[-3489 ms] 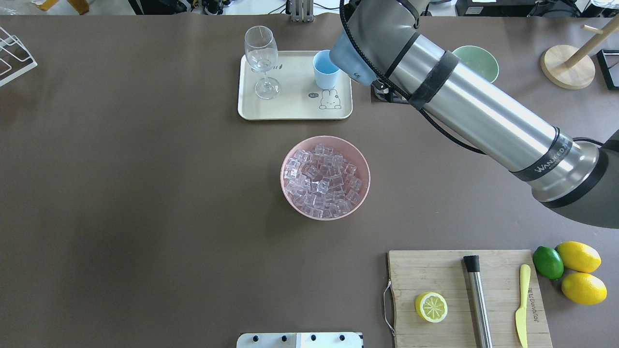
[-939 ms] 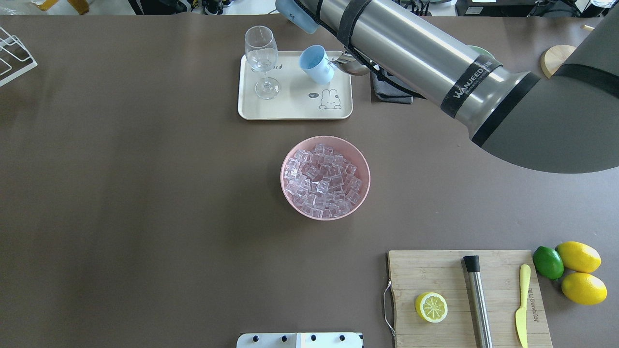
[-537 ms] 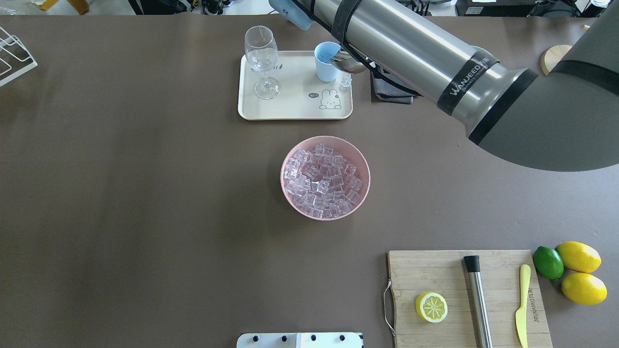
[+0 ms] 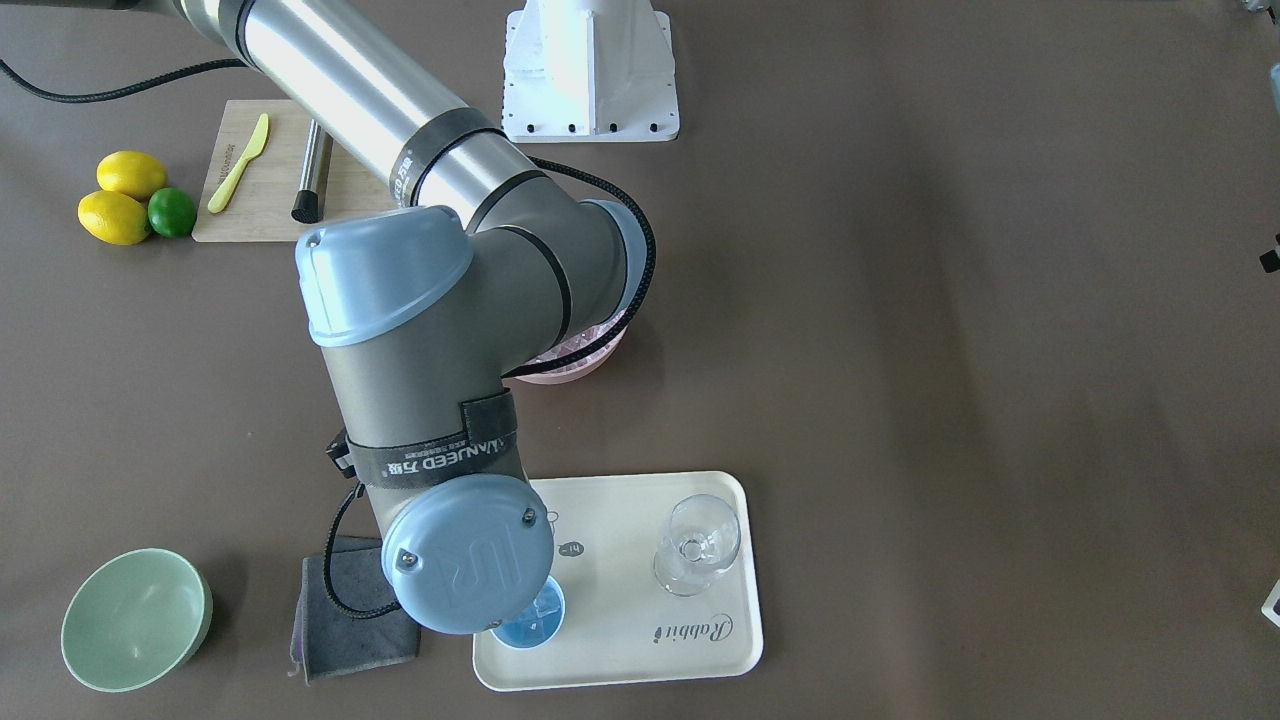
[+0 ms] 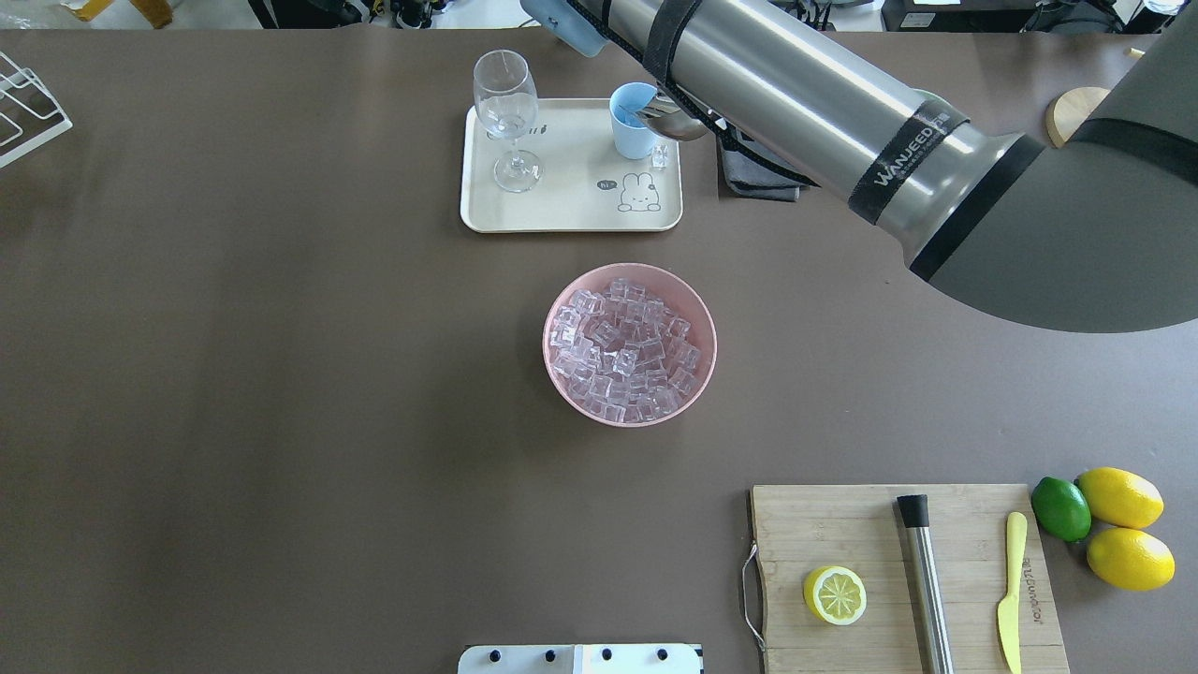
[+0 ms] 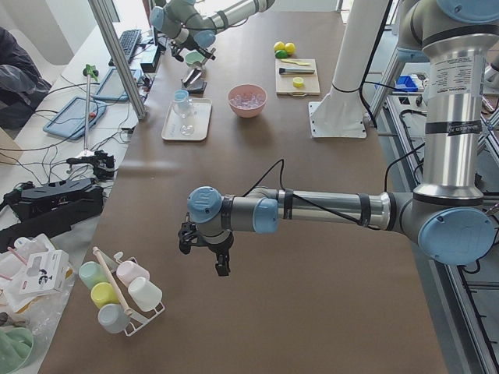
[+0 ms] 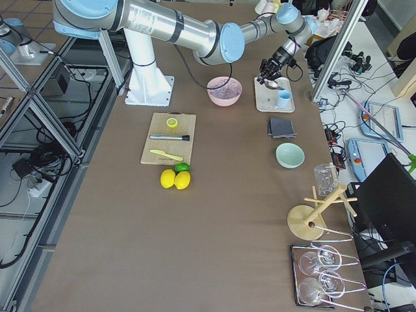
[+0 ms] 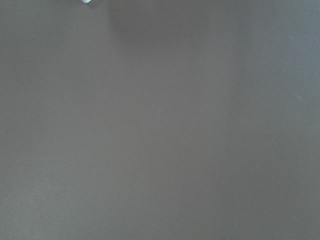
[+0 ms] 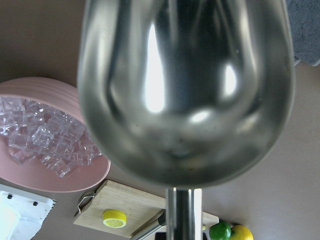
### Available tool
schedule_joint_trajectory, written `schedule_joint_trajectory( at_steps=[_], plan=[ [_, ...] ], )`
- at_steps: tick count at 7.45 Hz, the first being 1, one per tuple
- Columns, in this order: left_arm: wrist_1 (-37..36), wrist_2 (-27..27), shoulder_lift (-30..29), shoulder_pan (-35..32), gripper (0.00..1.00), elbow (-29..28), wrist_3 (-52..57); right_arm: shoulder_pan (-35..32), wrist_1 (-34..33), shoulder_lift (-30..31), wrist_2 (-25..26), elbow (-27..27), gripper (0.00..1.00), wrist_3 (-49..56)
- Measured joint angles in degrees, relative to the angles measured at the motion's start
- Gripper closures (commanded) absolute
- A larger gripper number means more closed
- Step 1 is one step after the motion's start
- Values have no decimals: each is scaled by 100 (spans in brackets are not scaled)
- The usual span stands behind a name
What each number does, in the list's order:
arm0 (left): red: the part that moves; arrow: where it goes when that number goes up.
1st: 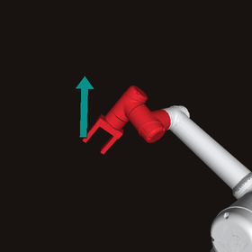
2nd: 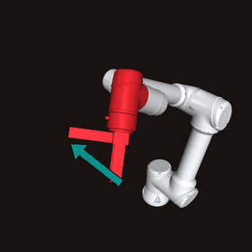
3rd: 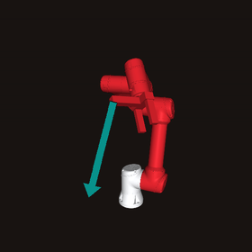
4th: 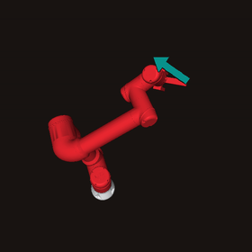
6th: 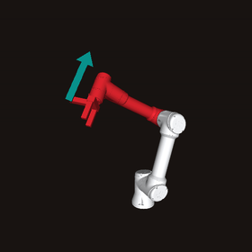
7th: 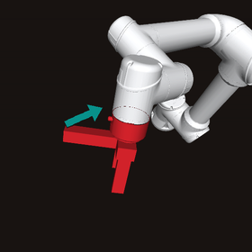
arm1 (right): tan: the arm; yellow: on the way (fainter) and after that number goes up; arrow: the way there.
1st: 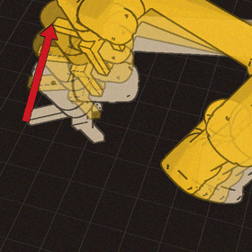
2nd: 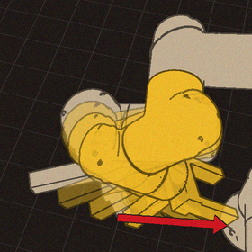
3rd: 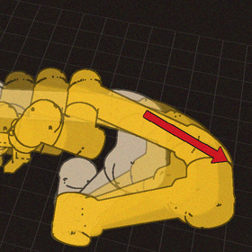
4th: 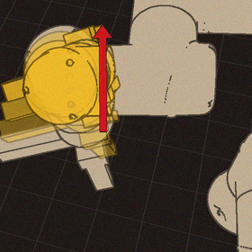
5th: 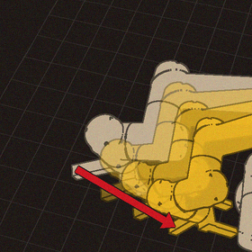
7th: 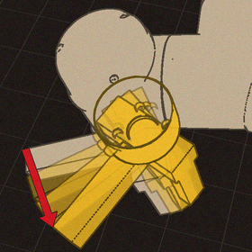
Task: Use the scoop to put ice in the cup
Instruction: 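Carry the empty scoop back with right gripper and lower it onto the table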
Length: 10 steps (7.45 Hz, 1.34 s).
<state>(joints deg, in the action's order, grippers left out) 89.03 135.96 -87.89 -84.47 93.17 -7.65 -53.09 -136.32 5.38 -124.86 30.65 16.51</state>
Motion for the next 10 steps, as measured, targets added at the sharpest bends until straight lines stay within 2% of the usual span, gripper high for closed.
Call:
schedule_joint_trajectory(
  at_steps=[2,4,6,7,10],
  plan=[
    [0,1,-2,0,1,-26,0,-185,3,150,-10,302,100,-40],
    [0,5,-15,1,1,-22,0,-717,-162,599,-200,1162,100,-126],
    [0,9,-17,1,1,-18,-3,-1210,-459,1240,-433,2311,100,-447],
    [0,9,-18,1,1,-14,-3,-1333,-549,1701,-521,3049,100,-892],
    [-1,9,-17,0,1,-12,0,-1384,-577,3128,-740,5003,100,-2178]
  ],
)
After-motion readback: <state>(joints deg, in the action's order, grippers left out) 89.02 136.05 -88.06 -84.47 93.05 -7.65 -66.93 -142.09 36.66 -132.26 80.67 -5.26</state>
